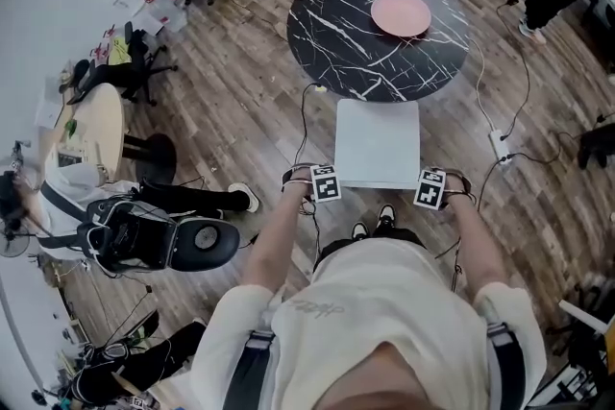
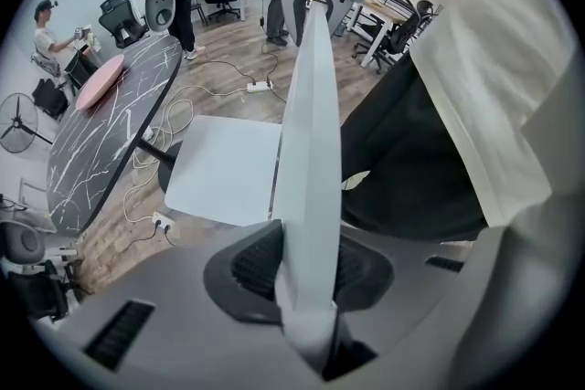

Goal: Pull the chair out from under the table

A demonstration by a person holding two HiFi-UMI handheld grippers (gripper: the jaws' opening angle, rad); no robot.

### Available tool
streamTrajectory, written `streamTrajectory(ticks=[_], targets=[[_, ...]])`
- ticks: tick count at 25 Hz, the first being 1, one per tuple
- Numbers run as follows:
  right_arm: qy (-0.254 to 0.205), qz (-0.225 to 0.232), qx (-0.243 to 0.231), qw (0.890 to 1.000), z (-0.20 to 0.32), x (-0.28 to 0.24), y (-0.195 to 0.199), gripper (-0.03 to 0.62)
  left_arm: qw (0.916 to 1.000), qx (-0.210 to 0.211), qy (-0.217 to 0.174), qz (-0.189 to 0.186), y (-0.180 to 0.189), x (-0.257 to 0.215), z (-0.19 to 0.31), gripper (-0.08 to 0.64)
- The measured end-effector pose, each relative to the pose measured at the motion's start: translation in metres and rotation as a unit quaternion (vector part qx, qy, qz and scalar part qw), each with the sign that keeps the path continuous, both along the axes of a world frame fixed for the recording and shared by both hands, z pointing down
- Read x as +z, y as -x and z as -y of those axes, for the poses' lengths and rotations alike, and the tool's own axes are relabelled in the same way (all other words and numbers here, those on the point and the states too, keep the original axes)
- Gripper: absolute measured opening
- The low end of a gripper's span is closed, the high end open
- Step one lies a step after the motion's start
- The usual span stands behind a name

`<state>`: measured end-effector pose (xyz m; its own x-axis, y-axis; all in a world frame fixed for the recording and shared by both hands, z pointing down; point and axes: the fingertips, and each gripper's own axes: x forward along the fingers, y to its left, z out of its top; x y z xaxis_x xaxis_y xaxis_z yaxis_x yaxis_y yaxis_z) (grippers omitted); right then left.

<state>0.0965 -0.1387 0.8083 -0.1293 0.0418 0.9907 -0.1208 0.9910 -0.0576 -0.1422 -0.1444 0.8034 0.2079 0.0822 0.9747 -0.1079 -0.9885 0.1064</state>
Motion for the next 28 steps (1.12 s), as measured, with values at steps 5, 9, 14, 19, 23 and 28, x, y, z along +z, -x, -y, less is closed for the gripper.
streamTrajectory(ticks=[5,9,14,19,23,28], targets=[[0.003,-0.010,-0.013,1.000,-0.013,-0.001,-0.002,0.124,1.0000,0.005,-0.001,-0.005,-0.002,-0.001,-0.012,0.101],[0.005,-0.007,-0.011,1.000,-0.029,0.001,0.003,0.124,1.0000,0.004,0.006,-0.004,0.003,0.000,-0.029,0.101],[0.005,-0.012,0.001,1.000,-0.041,-0.001,0.004,0.124,0.9999,0.008,0.006,-0.010,0.005,-0.003,-0.040,0.101],[0.006,-0.013,0.003,1.000,-0.056,0.001,0.005,0.124,0.9999,0.007,0.009,-0.012,0.006,-0.002,-0.056,0.102],[0.006,-0.018,0.009,1.000,-0.068,0.002,0.003,0.124,0.9998,0.010,0.007,-0.015,0.004,-0.002,-0.067,0.102],[0.008,-0.020,0.013,1.000,-0.081,0.001,0.001,0.124,0.9997,0.016,0.006,-0.015,0.002,-0.003,-0.077,0.103]])
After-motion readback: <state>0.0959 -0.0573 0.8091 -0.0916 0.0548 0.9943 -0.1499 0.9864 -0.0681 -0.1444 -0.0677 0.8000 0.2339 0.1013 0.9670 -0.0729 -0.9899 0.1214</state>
